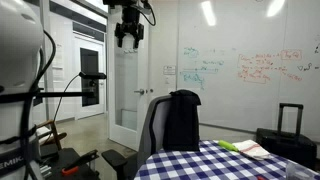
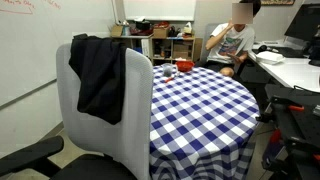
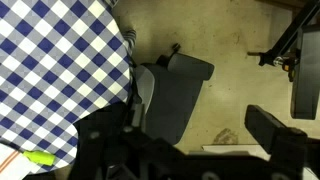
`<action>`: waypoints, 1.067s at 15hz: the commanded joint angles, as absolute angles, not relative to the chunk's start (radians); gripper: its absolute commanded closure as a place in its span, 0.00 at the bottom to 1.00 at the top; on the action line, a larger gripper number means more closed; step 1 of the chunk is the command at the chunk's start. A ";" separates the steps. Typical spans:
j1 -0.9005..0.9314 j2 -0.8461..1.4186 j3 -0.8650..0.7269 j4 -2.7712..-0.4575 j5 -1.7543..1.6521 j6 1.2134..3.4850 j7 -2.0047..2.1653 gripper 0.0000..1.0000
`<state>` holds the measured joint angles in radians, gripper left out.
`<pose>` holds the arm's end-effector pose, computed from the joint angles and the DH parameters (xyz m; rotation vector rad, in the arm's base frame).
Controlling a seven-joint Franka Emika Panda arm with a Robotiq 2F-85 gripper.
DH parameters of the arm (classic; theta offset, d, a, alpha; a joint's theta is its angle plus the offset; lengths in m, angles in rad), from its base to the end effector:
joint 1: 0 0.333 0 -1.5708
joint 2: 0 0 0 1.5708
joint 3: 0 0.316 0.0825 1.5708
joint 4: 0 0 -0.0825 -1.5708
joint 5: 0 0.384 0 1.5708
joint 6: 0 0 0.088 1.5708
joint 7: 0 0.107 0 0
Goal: Put the black cloth on the table
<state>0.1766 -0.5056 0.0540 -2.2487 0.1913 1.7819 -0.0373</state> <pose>0.3890 0.1115 0.5621 -2.9580 -0.3343 -0.0348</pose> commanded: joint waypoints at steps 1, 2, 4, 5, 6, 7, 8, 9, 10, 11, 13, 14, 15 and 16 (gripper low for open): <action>0.160 -0.505 0.067 -2.246 0.198 1.779 -0.043 0.00; 0.160 -0.505 0.067 -2.246 0.198 1.779 -0.043 0.00; 0.160 -0.505 0.067 -2.246 0.198 1.779 -0.043 0.00; 0.160 -0.505 0.067 -2.246 0.198 1.779 -0.043 0.00; 0.160 -0.505 0.067 -2.246 0.198 1.779 -0.043 0.00; 0.160 -0.505 0.067 -2.246 0.198 1.779 -0.043 0.00; 0.160 -0.505 0.067 -2.246 0.198 1.779 -0.043 0.00; 0.160 -0.505 0.067 -2.246 0.198 1.779 -0.043 0.00; 0.160 -0.505 0.067 -2.246 0.198 1.779 -0.043 0.00; 0.160 -0.505 0.067 -2.246 0.198 1.779 -0.043 0.00; 0.148 -0.490 0.072 -2.239 0.204 1.804 -0.006 0.00; 0.130 -0.477 0.075 -2.230 0.224 1.852 0.056 0.00; 0.120 -0.458 0.072 -2.217 0.236 1.884 0.088 0.00; 0.107 -0.421 0.070 -2.194 0.238 1.928 0.114 0.00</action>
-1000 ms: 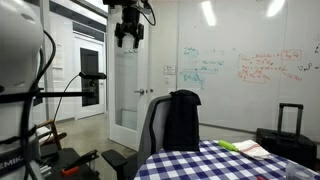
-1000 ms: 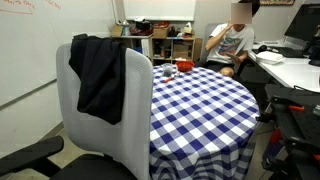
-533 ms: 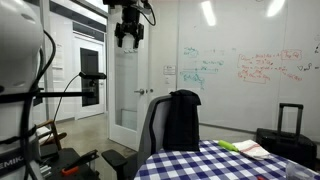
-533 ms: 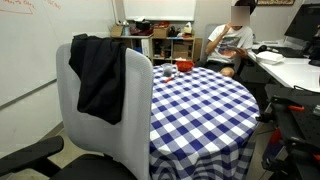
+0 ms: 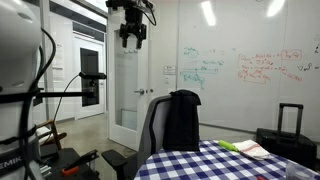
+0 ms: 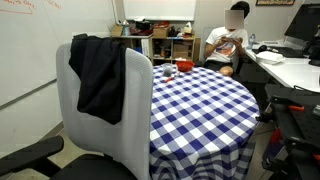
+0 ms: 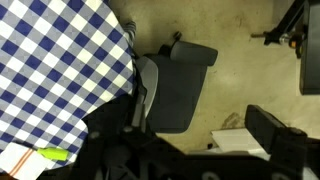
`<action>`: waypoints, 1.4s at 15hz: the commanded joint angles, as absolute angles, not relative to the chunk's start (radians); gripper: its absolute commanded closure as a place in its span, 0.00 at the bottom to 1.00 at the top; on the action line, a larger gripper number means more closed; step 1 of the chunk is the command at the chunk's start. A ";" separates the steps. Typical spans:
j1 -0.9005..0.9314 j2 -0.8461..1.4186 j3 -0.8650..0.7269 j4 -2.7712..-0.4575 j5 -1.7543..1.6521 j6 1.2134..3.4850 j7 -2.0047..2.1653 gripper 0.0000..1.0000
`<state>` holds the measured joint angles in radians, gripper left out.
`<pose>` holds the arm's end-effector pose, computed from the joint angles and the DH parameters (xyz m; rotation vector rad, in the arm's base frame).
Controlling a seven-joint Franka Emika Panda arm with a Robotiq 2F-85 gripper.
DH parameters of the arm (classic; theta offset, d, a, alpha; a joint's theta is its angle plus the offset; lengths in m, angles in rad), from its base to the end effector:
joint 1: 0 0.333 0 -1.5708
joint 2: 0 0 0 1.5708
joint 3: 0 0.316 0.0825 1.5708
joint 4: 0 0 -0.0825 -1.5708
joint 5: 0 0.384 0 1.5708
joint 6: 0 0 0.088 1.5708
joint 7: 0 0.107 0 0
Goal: Put the black cloth on the table
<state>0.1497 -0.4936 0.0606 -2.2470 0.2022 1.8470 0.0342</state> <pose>0.4006 0.1055 0.5642 -2.9559 -0.1835 -0.1078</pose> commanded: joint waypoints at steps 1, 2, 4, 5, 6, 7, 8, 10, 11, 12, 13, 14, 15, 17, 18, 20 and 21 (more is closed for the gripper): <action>0.093 -0.392 0.072 -2.181 0.234 1.979 0.147 0.00; 0.078 -0.351 0.074 -2.165 0.224 2.037 0.178 0.00; 0.048 -0.274 0.089 -2.150 0.190 2.180 0.252 0.00; 0.037 -0.232 0.096 -2.138 0.172 2.238 0.290 0.00; 0.030 -0.179 0.098 -2.119 0.155 2.285 0.314 0.00; 0.022 -0.136 0.103 -2.102 0.130 2.336 0.350 0.00; 0.019 -0.087 0.103 -2.080 0.119 2.385 0.387 0.00; 0.017 0.005 0.094 -2.020 0.093 2.479 0.471 0.00; 0.019 0.045 0.087 -1.987 0.079 2.512 0.512 0.00; 0.022 0.088 0.077 -1.949 0.058 2.546 0.564 0.00; 0.028 0.125 0.065 -1.914 0.042 2.566 0.606 0.00; 0.034 0.165 0.049 -1.871 0.024 2.565 0.651 0.00; 0.040 0.200 0.035 -1.832 0.018 2.556 0.680 0.00; 0.048 0.267 0.015 -1.762 0.042 2.515 0.707 0.00; 0.047 0.297 0.012 -1.731 0.067 2.492 0.705 0.00; 0.050 0.349 0.007 -1.677 0.097 2.450 0.715 0.00; 0.047 0.371 0.010 -1.656 0.122 2.429 0.713 0.00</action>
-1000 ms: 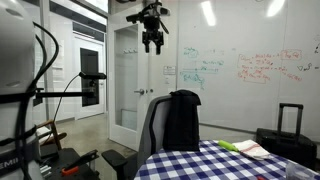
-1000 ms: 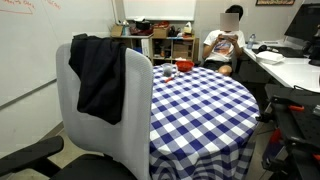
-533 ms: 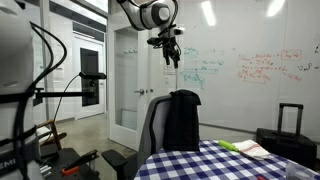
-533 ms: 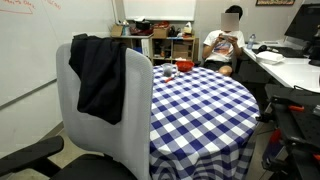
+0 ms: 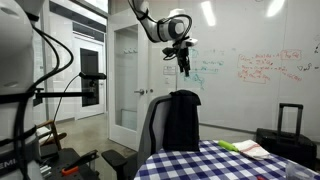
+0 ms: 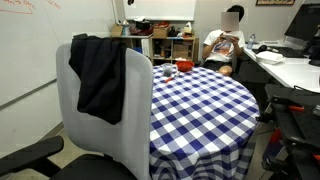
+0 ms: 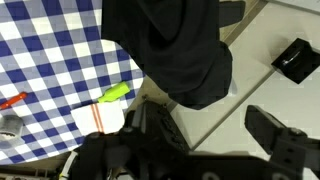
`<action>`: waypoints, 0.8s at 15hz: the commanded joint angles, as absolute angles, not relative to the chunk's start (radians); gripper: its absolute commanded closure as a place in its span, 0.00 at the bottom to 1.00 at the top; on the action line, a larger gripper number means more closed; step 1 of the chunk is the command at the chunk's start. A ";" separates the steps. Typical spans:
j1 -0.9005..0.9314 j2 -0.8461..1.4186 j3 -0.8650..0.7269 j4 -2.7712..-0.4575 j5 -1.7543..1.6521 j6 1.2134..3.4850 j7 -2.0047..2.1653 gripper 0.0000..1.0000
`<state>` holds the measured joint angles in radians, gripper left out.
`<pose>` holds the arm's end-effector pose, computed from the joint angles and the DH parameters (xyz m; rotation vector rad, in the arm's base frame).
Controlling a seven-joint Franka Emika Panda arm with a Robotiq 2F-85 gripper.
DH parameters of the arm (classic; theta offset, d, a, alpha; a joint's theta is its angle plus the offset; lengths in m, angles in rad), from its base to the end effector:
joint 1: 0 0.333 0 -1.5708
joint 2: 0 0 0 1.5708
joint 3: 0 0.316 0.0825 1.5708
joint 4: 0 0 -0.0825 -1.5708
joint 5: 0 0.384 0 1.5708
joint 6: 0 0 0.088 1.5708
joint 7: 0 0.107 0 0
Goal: Put the black cloth on the table
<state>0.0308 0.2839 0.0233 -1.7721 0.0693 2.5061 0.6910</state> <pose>0.6708 0.0344 0.4491 -2.6994 0.9635 -0.5795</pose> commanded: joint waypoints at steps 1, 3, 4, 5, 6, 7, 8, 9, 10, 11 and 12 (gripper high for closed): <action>0.044 0.389 0.015 -1.637 0.149 2.402 0.705 0.00; 0.046 0.422 0.018 -1.607 0.187 2.368 0.704 0.00; 0.047 0.436 0.019 -1.595 0.203 2.351 0.702 0.00; 0.048 0.448 0.018 -1.583 0.214 2.337 0.703 0.00; 0.050 0.461 0.017 -1.572 0.221 2.323 0.703 0.00; 0.053 0.472 0.015 -1.563 0.224 2.312 0.705 0.00; 0.057 0.480 0.013 -1.557 0.223 2.303 0.707 0.00; 0.062 0.492 0.010 -1.553 0.216 2.301 0.709 0.00; 0.064 0.500 0.010 -1.548 0.214 2.296 0.707 0.00; 0.066 0.509 0.012 -1.544 0.215 2.302 0.701 0.00; 0.070 0.518 0.011 -1.536 0.212 2.306 0.701 0.00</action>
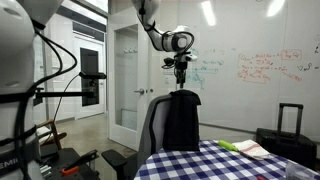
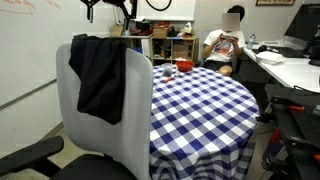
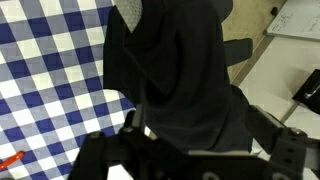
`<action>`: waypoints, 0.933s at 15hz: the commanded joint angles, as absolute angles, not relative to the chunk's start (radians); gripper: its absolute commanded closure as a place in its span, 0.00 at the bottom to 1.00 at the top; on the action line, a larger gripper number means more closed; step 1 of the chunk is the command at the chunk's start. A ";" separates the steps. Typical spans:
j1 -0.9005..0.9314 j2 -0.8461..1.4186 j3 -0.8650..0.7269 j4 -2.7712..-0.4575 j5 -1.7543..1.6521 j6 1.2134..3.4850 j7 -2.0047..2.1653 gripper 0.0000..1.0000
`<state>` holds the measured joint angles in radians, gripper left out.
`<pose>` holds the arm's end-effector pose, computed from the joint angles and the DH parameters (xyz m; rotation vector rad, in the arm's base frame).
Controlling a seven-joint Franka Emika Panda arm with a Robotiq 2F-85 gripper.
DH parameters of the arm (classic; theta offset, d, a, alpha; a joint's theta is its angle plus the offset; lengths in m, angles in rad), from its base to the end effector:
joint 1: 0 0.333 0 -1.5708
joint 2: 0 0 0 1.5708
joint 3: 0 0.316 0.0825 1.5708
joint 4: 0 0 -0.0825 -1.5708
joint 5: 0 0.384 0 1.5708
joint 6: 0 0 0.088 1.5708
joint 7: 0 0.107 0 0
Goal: Put the black cloth on the table
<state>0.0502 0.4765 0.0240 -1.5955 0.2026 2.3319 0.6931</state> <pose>0.7054 0.0534 0.3834 -2.6758 1.0438 -0.2526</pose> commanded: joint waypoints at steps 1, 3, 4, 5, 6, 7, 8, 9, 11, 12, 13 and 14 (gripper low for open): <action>0.074 0.528 0.009 -1.528 0.208 2.311 0.703 0.00; 0.080 0.546 0.007 -1.508 0.201 2.318 0.696 0.00; 0.084 0.555 0.005 -1.499 0.195 2.321 0.694 0.00; 0.086 0.565 0.003 -1.488 0.191 2.319 0.693 0.00; 0.087 0.574 0.001 -1.480 0.190 2.316 0.692 0.00; 0.088 0.584 0.000 -1.473 0.188 2.314 0.690 0.00; 0.088 0.593 0.001 -1.467 0.186 2.306 0.683 0.00; 0.091 0.601 -0.001 -1.469 0.178 2.303 0.675 0.00; 0.098 0.612 -0.007 -1.475 0.163 2.308 0.671 0.00; 0.102 0.615 -0.009 -1.478 0.158 2.309 0.671 0.09; 0.106 0.619 -0.011 -1.478 0.151 2.312 0.670 0.26; 0.110 0.620 -0.014 -1.477 0.142 2.310 0.667 0.32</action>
